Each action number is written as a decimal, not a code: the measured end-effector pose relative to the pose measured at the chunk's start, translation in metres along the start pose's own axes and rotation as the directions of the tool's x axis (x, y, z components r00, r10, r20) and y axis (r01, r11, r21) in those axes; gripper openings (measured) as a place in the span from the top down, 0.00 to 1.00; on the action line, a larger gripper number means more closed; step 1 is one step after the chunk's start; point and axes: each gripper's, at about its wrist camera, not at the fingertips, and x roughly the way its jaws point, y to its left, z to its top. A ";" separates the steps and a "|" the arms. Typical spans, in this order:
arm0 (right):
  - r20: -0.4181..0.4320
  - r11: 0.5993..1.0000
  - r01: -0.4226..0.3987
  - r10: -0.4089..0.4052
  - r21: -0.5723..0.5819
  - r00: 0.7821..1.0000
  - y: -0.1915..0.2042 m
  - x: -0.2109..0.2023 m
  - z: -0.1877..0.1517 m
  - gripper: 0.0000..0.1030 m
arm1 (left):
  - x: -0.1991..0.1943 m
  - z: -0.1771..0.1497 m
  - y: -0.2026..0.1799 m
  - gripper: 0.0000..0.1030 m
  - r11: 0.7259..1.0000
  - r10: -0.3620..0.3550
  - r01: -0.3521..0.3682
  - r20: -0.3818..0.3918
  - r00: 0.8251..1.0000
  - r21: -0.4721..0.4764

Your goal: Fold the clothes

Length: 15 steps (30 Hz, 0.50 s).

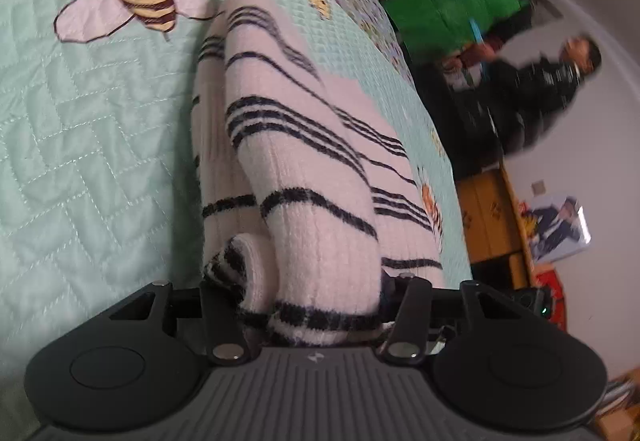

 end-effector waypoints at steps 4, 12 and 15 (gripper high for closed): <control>-0.034 1.000 -0.010 0.010 0.005 0.999 0.011 -0.015 -0.029 0.55 | -0.023 -0.028 -0.007 0.50 1.000 0.025 -0.024 -0.044 0.999 0.006; -0.133 0.997 -0.040 0.049 0.068 0.990 0.043 -0.077 -0.157 0.55 | -0.093 -0.146 -0.002 0.48 0.998 0.044 -0.050 -0.142 0.989 -0.041; -0.110 0.993 0.013 0.000 0.120 0.994 0.036 -0.090 -0.200 0.48 | -0.100 -0.181 0.008 0.37 0.993 0.099 -0.106 -0.111 0.989 -0.051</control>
